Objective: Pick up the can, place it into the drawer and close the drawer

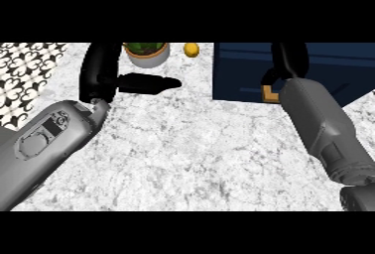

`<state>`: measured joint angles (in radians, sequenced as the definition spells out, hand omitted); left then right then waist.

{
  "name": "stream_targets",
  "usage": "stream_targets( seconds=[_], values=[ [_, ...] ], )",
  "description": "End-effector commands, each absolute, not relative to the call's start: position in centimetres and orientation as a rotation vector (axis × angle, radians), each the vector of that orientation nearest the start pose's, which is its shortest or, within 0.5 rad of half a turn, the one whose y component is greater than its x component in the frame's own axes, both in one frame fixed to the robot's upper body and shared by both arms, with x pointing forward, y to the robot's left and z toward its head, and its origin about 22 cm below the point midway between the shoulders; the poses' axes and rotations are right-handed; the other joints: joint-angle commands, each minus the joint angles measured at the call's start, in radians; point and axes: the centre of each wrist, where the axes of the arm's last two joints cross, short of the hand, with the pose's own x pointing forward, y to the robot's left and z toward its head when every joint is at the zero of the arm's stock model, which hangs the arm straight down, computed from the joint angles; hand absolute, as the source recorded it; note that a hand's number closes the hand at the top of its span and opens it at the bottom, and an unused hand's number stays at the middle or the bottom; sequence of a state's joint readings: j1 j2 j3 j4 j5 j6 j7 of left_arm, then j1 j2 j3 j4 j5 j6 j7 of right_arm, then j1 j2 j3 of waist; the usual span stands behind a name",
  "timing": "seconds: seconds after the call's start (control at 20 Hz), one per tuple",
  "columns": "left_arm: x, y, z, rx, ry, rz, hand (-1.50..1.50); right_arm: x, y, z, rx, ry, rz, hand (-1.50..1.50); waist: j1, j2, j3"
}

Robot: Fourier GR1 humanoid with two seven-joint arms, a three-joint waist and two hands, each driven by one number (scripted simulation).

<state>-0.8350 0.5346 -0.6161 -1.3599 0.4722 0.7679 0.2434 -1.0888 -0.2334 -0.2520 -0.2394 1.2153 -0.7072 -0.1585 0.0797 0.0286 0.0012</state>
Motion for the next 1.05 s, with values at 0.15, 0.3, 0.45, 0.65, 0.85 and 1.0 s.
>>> stream_targets(
  seconds=[0.15,0.3,0.45,0.65,0.85,1.0],
  values=[
    [35.2,16.0,16.4,0.23,-1.733,-0.078,-1.5,46.3,-17.7,9.6,-1.108,-1.848,0.6,-1.5,0.018,0.0,0.004],
    [35.0,16.7,15.2,0.228,-1.707,-0.071,-1.5,46.5,-17.4,10.2,-1.007,-1.895,0.5,-1.5,0.005,-0.004,0.003],
    [34.3,16.6,15.6,0.217,-1.718,-0.07,-1.5,46.2,-17.9,9.3,-0.935,-1.914,0.429,-1.5,0.011,-0.009,0.004],
    [34.0,17.0,14.2,0.245,-1.698,-0.069,-1.5,46.4,-16.5,10.0,-0.768,-1.949,0.29,-1.5,-0.015,-0.015,0.003],
    [33.7,17.3,14.2,0.254,-1.705,-0.042,-1.5,46.9,-15.4,11.7,-0.639,-1.956,0.195,-1.5,-0.022,-0.017,0.001],
    [33.9,18.3,13.5,0.261,-1.713,-0.018,-1.5,47.2,-16.3,12.6,-0.622,-1.94,0.199,-1.5,-0.037,-0.014,-0.001]
  ],
)
